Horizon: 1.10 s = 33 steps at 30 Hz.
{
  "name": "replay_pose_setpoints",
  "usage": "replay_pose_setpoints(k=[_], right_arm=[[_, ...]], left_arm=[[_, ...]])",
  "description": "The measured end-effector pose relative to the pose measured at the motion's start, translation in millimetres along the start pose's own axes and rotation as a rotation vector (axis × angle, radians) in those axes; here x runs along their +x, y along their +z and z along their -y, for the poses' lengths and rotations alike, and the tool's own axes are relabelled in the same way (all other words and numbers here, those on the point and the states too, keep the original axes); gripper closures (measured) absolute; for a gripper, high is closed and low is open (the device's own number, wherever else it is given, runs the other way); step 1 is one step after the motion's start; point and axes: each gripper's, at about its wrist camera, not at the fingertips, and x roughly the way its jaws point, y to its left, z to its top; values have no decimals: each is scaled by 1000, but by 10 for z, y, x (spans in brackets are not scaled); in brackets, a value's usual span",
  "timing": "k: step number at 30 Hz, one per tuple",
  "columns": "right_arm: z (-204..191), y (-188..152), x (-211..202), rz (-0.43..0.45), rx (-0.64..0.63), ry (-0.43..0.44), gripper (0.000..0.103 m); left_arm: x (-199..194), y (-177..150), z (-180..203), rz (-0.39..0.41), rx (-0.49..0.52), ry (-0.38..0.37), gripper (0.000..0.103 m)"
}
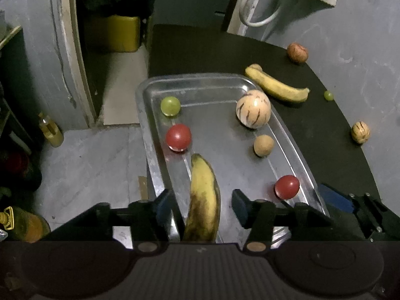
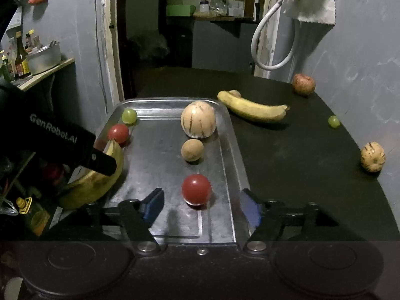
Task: Organize fruits
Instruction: 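Open the right tool to drop the tomato while the left tool releases the banana in the tray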
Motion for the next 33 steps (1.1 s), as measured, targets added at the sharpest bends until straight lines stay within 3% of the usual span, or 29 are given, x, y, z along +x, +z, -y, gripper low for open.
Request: replay_pose_setpoints(k=[5, 9, 20, 33], right_arm=[[44, 12, -124, 17, 5, 20, 15], [44, 14, -191, 15, -1, 43, 7], [58, -75, -326, -45, -50, 74, 1], [454, -216, -443, -156, 19, 20, 1]], left_arm=[[-122, -1, -17, 28, -8, 5, 18], [-213, -39, -41, 25, -3, 5, 8], [-414, -268, -204, -32, 0, 15, 3], [-330, -492, -143, -251, 75, 24, 1]])
